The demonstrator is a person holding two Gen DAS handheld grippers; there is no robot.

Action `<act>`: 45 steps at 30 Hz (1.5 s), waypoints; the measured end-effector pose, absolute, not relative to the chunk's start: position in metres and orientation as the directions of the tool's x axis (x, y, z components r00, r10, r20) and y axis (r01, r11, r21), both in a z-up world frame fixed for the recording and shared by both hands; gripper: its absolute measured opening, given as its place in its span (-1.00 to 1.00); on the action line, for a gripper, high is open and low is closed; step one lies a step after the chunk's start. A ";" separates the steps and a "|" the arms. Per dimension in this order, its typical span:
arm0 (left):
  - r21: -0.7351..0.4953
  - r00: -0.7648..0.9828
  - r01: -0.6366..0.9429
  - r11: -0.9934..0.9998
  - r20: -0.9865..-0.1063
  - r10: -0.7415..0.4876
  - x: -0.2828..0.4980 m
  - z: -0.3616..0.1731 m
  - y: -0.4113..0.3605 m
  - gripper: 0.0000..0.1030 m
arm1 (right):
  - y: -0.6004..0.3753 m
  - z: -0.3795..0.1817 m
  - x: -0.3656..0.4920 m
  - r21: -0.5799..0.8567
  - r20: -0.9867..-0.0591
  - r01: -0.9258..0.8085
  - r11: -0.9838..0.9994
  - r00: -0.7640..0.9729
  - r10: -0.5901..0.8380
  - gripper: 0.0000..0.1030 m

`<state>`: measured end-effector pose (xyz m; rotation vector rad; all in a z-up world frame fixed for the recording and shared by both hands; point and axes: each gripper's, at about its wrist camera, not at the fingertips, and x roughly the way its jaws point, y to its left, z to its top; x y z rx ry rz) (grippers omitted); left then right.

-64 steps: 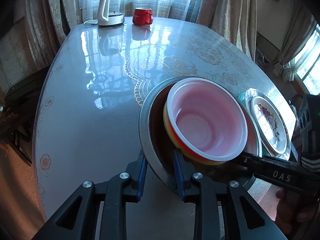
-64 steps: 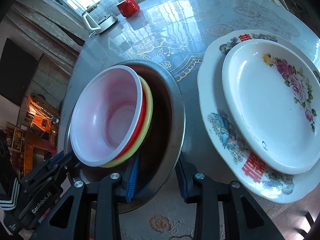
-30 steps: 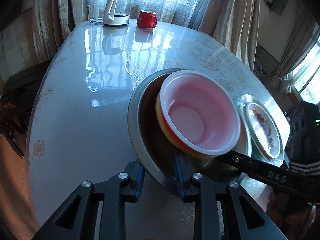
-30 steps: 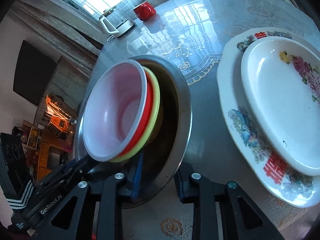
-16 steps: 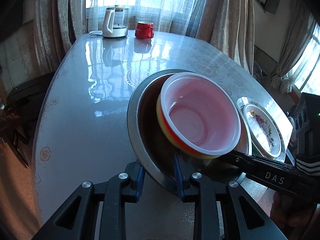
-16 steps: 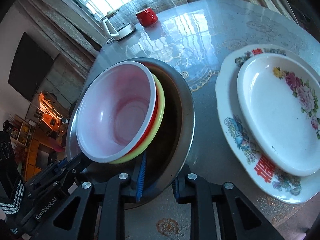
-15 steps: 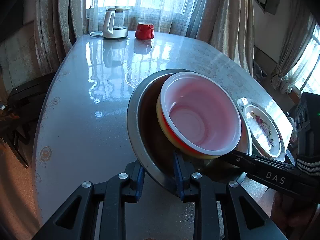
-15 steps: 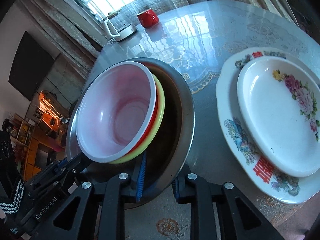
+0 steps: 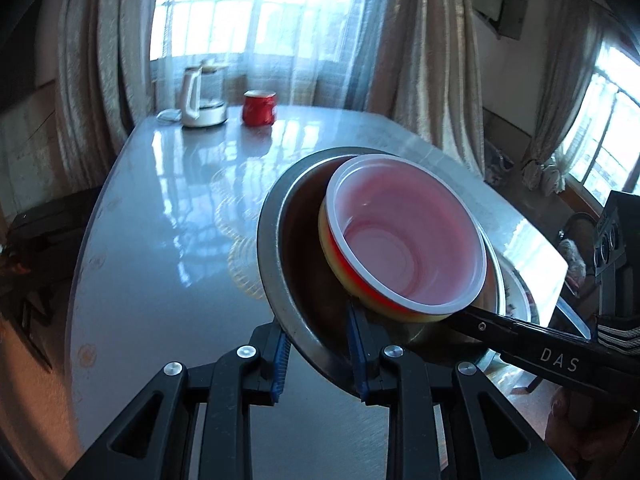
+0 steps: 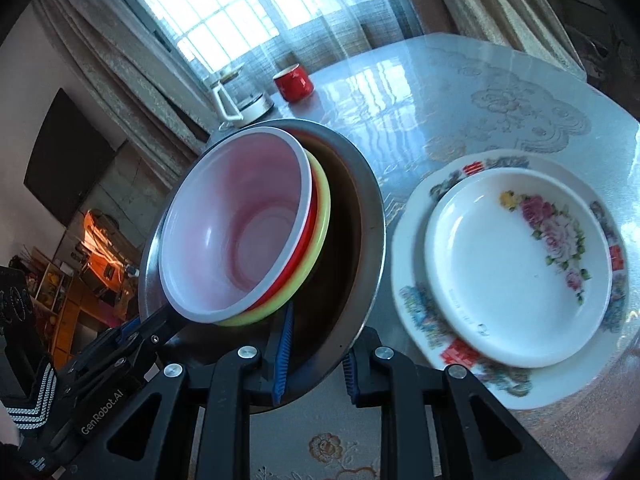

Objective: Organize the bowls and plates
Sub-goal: 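Lift the nested steel bowl with both grippers and carry it over the plate stack, then lower the steel bowl onto the floral plate stack with both grippers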

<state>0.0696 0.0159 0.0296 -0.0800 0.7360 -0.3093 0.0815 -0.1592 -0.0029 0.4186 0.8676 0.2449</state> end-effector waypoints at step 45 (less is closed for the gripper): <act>-0.170 0.598 0.437 0.883 -0.678 -0.426 0.096 0.014 -0.138 -0.48 | -0.296 -0.006 0.039 0.474 -0.719 0.283 0.834 0.671 0.181 -0.57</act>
